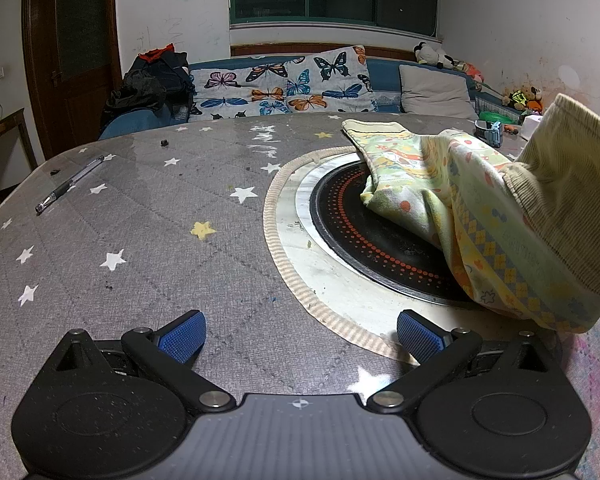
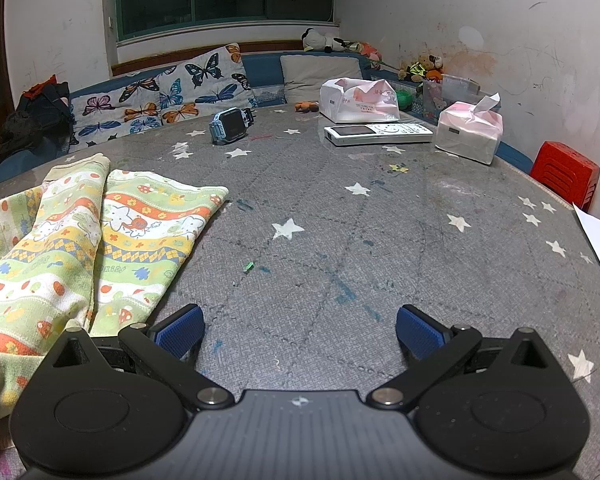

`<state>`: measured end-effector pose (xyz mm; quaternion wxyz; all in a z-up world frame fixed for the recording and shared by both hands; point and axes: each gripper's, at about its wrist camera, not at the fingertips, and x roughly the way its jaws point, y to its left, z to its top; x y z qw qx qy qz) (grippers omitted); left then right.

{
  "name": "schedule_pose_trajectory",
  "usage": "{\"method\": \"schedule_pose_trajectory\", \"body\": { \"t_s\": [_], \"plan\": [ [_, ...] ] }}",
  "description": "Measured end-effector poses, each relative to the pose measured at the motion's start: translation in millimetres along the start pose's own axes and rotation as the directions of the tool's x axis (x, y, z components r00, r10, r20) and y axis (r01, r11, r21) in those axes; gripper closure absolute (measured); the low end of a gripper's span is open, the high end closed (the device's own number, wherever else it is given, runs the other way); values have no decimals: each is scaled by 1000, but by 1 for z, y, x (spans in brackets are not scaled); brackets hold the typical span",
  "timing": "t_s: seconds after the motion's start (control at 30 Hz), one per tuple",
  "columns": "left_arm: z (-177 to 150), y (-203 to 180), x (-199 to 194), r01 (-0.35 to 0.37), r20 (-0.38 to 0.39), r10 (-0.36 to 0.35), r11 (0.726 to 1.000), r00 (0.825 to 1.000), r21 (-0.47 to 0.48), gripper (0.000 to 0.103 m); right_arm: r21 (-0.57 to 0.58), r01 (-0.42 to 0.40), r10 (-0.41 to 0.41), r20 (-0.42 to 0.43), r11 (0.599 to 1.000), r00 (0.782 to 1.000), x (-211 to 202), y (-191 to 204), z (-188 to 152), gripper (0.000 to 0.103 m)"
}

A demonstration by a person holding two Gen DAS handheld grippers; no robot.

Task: Fold clothes

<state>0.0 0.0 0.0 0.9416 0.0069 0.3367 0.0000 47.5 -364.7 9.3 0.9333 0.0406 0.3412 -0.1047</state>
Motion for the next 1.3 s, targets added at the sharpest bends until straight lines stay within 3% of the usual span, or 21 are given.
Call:
{"method": "schedule_pose_trajectory", "body": {
  "t_s": [0.6, 1.3],
  "plan": [
    [3, 0, 1, 1, -5, -1, 1000, 1000, 1, 0, -18, -9, 9, -2, 1000, 1000, 0, 0, 0, 0],
    [-4, -12, -34, -11, -46, 9, 998, 999, -55, 0, -120, -162, 169, 52, 979, 984, -53, 16, -16, 0]
  ]
}}
